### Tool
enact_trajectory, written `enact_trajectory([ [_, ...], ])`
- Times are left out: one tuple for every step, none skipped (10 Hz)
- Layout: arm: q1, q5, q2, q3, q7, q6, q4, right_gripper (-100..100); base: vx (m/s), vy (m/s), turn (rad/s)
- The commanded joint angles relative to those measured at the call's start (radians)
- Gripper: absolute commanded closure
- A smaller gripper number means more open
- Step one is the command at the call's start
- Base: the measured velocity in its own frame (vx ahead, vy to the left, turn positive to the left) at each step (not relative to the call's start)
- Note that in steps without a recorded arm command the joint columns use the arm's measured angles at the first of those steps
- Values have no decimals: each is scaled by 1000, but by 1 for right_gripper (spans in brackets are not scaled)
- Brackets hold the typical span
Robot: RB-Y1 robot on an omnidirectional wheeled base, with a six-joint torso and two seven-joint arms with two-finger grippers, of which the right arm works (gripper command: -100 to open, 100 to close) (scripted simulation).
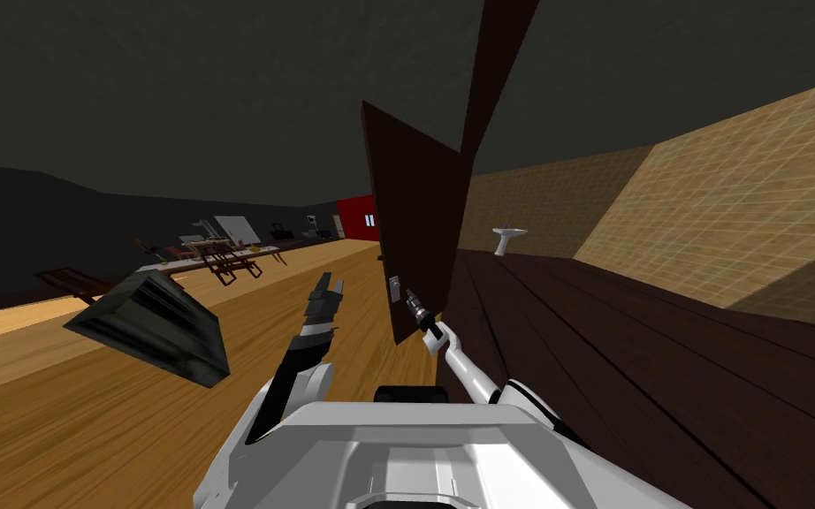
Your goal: Push the door open
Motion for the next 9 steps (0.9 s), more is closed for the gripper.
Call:
enact_trajectory([
  [0, 0, -2, -3, 3, -4, 2, -100, 148, 73, 14],
  [0, 0, -1, -7, 6, -7, 4, -100, 184, 102, 22],
  [0, 0, -1, -9, 7, -9, 5, -100, 171, 123, 14],
  [0, 0, 1, -12, 10, -13, 8, -100, 158, 151, 22],
  [0, 1, 4, -16, 13, -16, 10, -100, 181, 163, 24],
  [0, 1, 9, -20, 17, -21, 14, -100, 221, 142, 25],
  [0, 1, 13, -23, 19, -24, 16, -100, 204, 131, 25],
  [0, 1, 10, -21, 17, -21, 13, -100, 82, 60, -1],
  [0, 1, 10, -21, 17, -21, 13, 100, -8, -7, -6],
])
